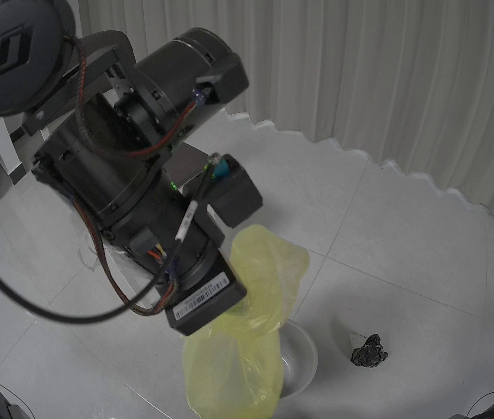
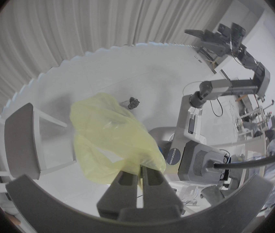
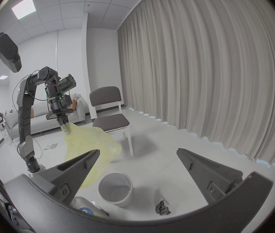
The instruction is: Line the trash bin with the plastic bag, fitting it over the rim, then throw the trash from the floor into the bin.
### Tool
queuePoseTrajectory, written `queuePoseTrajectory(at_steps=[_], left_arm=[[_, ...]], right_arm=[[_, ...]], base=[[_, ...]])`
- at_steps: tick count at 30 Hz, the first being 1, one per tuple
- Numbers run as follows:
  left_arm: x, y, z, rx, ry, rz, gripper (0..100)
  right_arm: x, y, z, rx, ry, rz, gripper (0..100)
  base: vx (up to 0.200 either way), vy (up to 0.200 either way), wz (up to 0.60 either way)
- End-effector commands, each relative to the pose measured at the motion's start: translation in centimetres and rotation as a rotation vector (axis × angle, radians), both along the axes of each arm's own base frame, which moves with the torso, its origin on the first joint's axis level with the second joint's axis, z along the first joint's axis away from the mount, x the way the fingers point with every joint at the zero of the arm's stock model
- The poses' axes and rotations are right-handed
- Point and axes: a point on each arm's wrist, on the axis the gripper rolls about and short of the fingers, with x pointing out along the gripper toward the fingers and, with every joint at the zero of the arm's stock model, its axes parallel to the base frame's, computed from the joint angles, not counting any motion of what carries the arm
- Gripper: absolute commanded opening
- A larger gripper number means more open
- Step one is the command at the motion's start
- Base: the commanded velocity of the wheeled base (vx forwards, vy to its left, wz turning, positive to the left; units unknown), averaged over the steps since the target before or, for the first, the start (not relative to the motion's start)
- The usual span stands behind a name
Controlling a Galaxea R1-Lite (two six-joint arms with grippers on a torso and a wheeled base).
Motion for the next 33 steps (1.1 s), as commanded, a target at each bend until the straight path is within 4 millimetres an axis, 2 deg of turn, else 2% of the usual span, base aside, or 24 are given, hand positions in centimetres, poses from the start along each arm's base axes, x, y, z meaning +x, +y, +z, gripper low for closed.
queuePoseTrajectory(at_steps=[1, 5, 8, 10, 11, 12, 14, 15, 17, 19, 20, 21, 22, 28, 31, 33], left_arm=[[-0.2, -0.5, -0.2, 0.011, -0.012, -0.042, 0], [0.9, -0.7, -0.8, 0.107, -0.113, 0.037, 0], [3.0, -1.7, -1.8, 0.208, -0.282, 0.157, 0], [5.4, -4.1, -3.4, 0.227, -0.426, 0.234, 0], [6.0, -5.4, -4.4, 0.208, -0.440, 0.225, 0], [5.9, -5.6, -4.5, 0.210, -0.438, 0.220, 0], [3.9, -7.0, -4.8, 0.217, -0.410, 0.141, 0], [3.2, -7.0, -4.8, 0.231, -0.381, 0.113, 0], [1.3, -6.5, -4.8, 0.282, -0.289, 0.045, 0], [-1.8, -5.5, -3.9, 0.329, -0.199, -0.029, 0], [-1.8, -5.5, -3.9, 0.329, -0.199, -0.029, 0], [-4.6, -5.4, -3.2, 0.340, -0.177, -0.082, 0], [-5.5, -5.4, -2.9, 0.336, -0.177, -0.108, 0], [-8.1, -4.3, -1.6, 0.310, -0.111, -0.207, 0], [-8.5, -3.8, -1.1, 0.288, -0.092, -0.219, 0], [-9.1, -3.5, -0.7, 0.273, -0.091, -0.239, 0]], right_arm=[[0.2, 0.0, 0.5, 0.002, -0.007, 0.013, 100], [0.2, 0.0, 1.1, 0.001, -0.020, 0.009, 100], [0.4, 0.0, 1.4, 0.001, -0.022, 0.006, 100], [1.0, 0.0, 2.5, 0.001, -0.033, -0.002, 100], [1.5, 0.0, 3.4, 0.001, -0.040, -0.004, 100], [1.6, 0.0, 3.6, 0.001, -0.040, -0.004, 100], [2.1, 0.0, 4.3, -0.002, -0.037, -0.005, 100], [2.2, 0.0, 4.4, -0.005, -0.032, -0.005, 100], [2.4, 0.0, 4.6, -0.009, -0.020, -0.004, 100], [2.5, 0.0, 4.6, -0.011, -0.015, -0.005, 100], [2.5, 0.0, 4.6, -0.011, -0.015, -0.005, 100], [2.7, 0.0, 4.6, -0.014, -0.009, -0.005, 100], [2.8, 0.0, 4.5, -0.014, -0.004, -0.005, 100], [4.5, 0.1, 4.3, -0.036, 0.042, 0.011, 100], [6.4, 0.2, 4.0, -0.047, 0.108, 0.020, 100], [8.4, 0.3, 3.6, -0.049, 0.170, 0.025, 100]], base=[[0.000, 0.000, 0.00], [0.000, 0.000, 0.00], [0.000, 0.000, 0.00], [0.000, 0.000, 0.00], [0.000, 0.000, 0.00], [0.000, 0.000, 0.00], [0.000, 0.000, 0.00], [0.000, 0.000, 0.00], [0.000, 0.000, 0.00], [0.000, 0.000, 0.00], [0.000, 0.000, 0.00], [0.000, 0.000, 0.00], [0.000, 0.000, 0.00], [0.000, 0.000, 0.00], [0.000, 0.000, 0.00], [0.000, 0.000, 0.00]])
